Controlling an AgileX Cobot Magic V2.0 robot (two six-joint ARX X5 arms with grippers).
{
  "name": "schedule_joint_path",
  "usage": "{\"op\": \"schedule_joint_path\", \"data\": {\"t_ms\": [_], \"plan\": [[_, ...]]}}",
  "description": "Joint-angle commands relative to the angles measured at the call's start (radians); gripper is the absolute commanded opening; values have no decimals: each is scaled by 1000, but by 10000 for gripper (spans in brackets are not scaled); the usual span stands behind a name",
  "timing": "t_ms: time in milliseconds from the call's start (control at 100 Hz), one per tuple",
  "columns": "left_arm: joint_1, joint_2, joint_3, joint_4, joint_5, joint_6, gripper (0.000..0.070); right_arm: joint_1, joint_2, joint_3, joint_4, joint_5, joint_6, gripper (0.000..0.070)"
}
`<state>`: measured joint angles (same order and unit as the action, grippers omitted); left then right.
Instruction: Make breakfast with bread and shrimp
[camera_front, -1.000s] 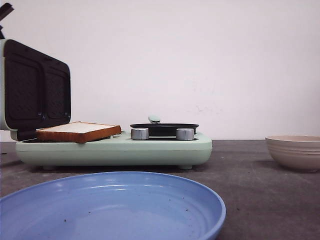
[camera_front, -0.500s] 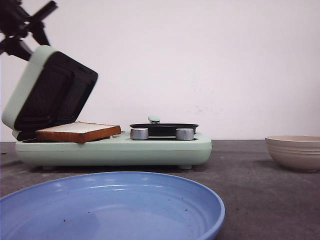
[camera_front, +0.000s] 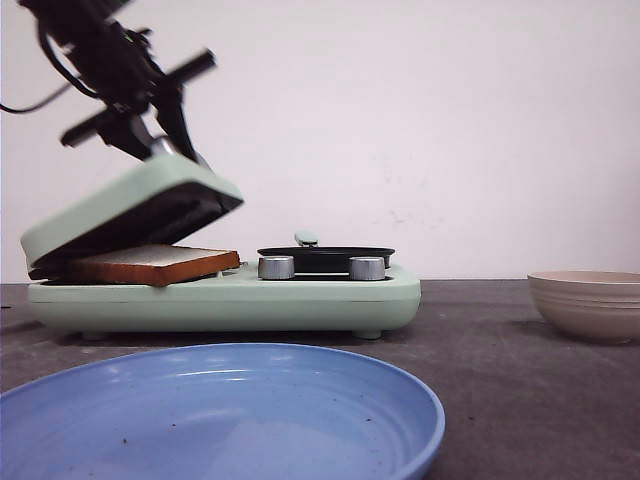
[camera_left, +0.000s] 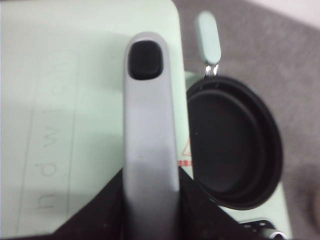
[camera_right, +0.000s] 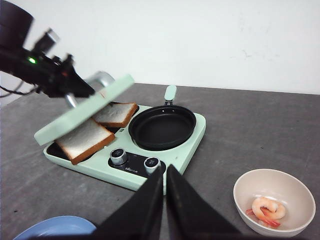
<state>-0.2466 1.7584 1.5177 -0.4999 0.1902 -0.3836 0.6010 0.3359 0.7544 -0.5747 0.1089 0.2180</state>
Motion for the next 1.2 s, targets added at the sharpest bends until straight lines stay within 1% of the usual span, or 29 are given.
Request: {"op": "schedule_joint_path", "data": {"t_ms": [0,140,220,260,340,380,420,450,550,610,750,880,940,950,980,1030,1090,1140,1190], "plan": [[12,56,11,-6,-41,63,10,5,2,3,12,5,15,3],[-6,91,11,-17,-40,62,12,5,2,3,12,5,18,3],[-9,101,11,-29,-40,60,57,5,2,3,11,4,18,3],[-9,102,11,-33,-40,58,132,5,2,3,11,4,18,3],[-9,101,11,-35,-40,58,357,5,2,3,11,5,18,3],[-9,101,11,-33,-40,58,454,5,2,3,11,5,18,3],[-9,101,13,-35,-39,57,508,5,2,3,11,5,17,3],[-8,99,13,-37,-38,54,524,5,2,3,11,5,17,3],[-7,84,13,-47,-37,27,523,5,8,3,12,6,17,3],[-7,66,13,-43,-36,16,521,5,15,3,12,22,17,3],[-8,-8,13,-3,-38,16,514,5,50,3,24,41,10,4],[-9,-106,13,31,-41,6,512,4,108,3,89,73,11,4],[-9,-161,13,31,-41,2,496,4,144,3,136,85,15,4],[-9,-171,13,30,-41,2,488,4,150,3,144,86,17,4],[-9,-200,13,24,-41,4,435,3,169,3,169,87,29,4],[-9,-252,13,5,-41,18,313,1,211,3,212,87,66,3],[-9,-320,13,-29,-41,54,186,-5,254,5,240,85,116,3],[-10,-375,13,-56,-41,80,92,-17,301,5,253,75,167,3],[-14,-429,13,-82,-40,111,9,-32,346,5,260,62,195,3]]}}
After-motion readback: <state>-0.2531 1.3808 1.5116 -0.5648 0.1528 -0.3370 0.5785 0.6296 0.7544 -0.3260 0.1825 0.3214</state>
